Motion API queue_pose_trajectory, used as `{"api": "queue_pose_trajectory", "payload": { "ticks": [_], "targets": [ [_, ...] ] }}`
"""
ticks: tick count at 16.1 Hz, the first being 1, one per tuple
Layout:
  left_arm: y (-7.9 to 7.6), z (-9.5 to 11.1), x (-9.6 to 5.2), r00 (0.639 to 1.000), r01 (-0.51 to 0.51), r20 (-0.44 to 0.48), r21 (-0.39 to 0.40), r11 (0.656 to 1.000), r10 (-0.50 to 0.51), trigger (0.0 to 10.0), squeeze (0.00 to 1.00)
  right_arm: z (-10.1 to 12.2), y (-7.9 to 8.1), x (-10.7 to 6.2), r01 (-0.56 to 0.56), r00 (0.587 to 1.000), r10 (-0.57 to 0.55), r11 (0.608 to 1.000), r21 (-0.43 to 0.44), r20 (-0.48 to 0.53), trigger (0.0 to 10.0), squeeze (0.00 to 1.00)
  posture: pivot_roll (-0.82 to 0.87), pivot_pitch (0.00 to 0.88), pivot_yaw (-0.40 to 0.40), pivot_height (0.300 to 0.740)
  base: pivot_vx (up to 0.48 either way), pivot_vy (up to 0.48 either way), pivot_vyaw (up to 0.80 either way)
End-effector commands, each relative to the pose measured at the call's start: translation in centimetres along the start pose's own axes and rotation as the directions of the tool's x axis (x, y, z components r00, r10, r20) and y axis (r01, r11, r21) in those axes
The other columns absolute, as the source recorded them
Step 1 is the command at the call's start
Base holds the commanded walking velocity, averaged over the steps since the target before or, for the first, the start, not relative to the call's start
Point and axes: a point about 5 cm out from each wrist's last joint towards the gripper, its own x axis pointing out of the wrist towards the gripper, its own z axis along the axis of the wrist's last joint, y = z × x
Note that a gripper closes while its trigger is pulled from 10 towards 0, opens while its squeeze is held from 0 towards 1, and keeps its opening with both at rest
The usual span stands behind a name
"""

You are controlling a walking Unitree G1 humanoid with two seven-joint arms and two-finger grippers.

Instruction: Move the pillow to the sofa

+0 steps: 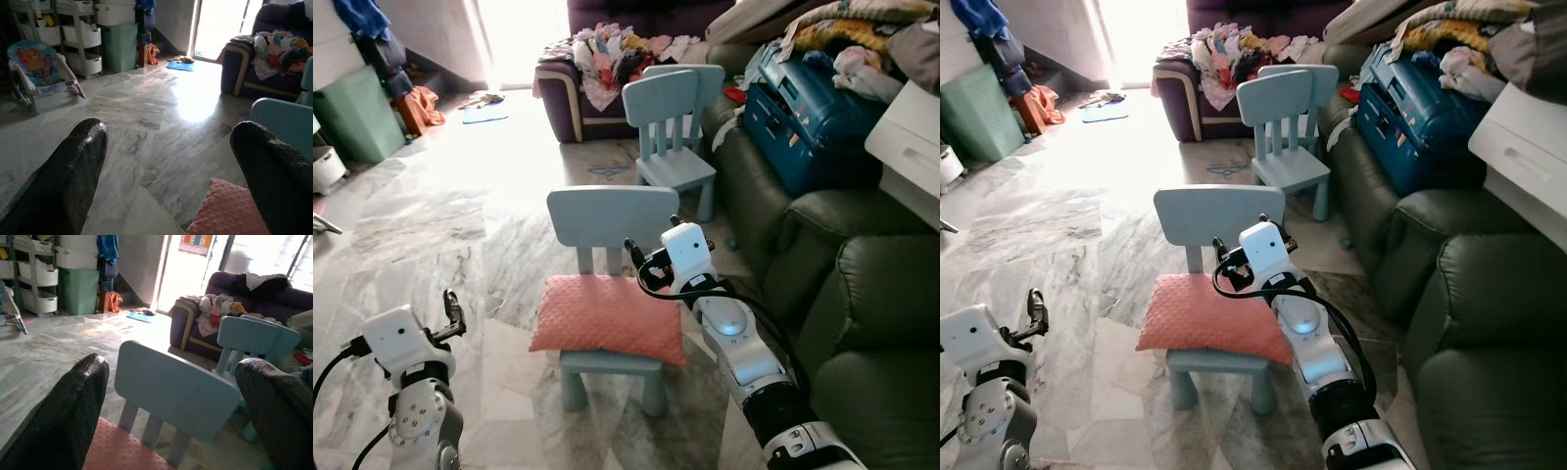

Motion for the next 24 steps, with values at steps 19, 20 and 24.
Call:
{"api": "queue_pose_trajectory", "payload": {
  "ticks": [19, 20, 24],
  "targets": [
    [-0.4, -0.4, -0.2, 0.999, 0.038, -0.022, 0.013, 0.999, -0.038, 10.0, 0.0, 0.2, -0.4, 0.2, 0.027, 1.0, -0.027, 0.999, -0.028, 0.005, 10.0, 0.0, -0.13, 0.02, 0.054, 0.74, 0.191, 0.297, 0.0],
    [-0.5, -0.5, -0.2, 0.999, 0.035, -0.028, 0.005, 0.999, -0.035, 10.0, 0.0, 0.2, -0.5, 0.2, 0.034, 0.999, -0.034, 0.999, -0.024, -0.001, 10.0, 0.0, -0.13, 0.02, 0.054, 0.74, 0.0, 0.0, 0.0],
    [-0.6, -0.1, -0.1, 0.999, 0.043, -0.011, -0.001, 0.999, -0.043, 10.0, 0.0, 0.1, -0.7, 0.2, 0.057, 0.998, -0.057, 0.998, -0.017, -0.005, 10.0, 0.0, -0.13, 0.021, 0.055, 0.74, 0.0, 0.0, 0.0]
  ]
}}
